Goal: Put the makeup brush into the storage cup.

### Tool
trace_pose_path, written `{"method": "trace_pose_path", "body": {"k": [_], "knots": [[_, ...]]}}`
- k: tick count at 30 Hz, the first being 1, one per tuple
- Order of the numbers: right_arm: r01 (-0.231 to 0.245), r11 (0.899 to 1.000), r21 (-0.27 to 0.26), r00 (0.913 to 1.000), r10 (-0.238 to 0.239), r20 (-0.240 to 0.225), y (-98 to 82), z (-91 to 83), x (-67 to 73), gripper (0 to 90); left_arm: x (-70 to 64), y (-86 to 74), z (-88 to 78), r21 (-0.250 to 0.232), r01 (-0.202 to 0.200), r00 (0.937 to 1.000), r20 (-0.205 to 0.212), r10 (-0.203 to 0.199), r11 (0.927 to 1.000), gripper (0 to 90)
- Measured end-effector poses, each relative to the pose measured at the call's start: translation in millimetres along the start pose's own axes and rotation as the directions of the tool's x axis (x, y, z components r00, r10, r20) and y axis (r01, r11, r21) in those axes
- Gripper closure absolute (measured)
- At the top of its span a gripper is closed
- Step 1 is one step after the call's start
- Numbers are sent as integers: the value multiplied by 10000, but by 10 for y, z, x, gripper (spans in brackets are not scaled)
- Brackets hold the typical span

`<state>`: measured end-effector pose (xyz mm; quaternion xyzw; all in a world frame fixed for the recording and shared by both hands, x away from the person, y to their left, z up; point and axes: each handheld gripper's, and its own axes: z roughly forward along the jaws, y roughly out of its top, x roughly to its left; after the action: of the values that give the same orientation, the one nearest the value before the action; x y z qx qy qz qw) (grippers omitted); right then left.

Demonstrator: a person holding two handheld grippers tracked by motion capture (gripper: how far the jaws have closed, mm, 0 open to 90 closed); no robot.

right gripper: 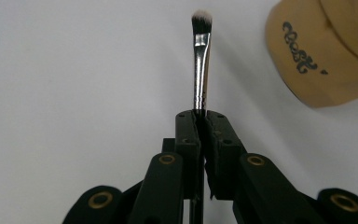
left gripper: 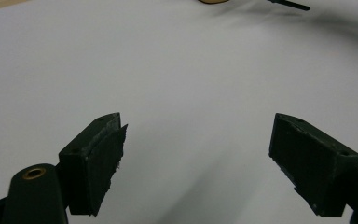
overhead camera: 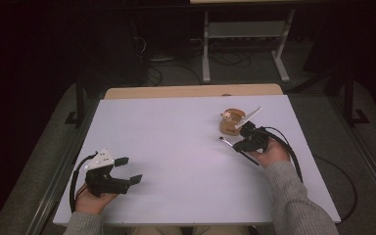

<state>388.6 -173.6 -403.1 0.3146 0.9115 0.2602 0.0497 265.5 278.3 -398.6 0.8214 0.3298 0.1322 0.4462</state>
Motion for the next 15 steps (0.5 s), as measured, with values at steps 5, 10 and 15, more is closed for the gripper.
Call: {"method": "trace_pose_path", "body": {"k": [5,10,15], "knots": [[153,9986,-512,9996,-163,-208,18,-78,90,833,-10,5,8,19,-29,10000,83,29,10000,179],[240,9944,-1028,9981,-297,-545,-1,-121,161,833,-15,9,12,71,-77,9999,127,76,9999,183],[421,9919,-1196,9968,-499,-624,-3,-155,262,833,-30,21,30,82,-119,9997,226,117,9999,189]]}}
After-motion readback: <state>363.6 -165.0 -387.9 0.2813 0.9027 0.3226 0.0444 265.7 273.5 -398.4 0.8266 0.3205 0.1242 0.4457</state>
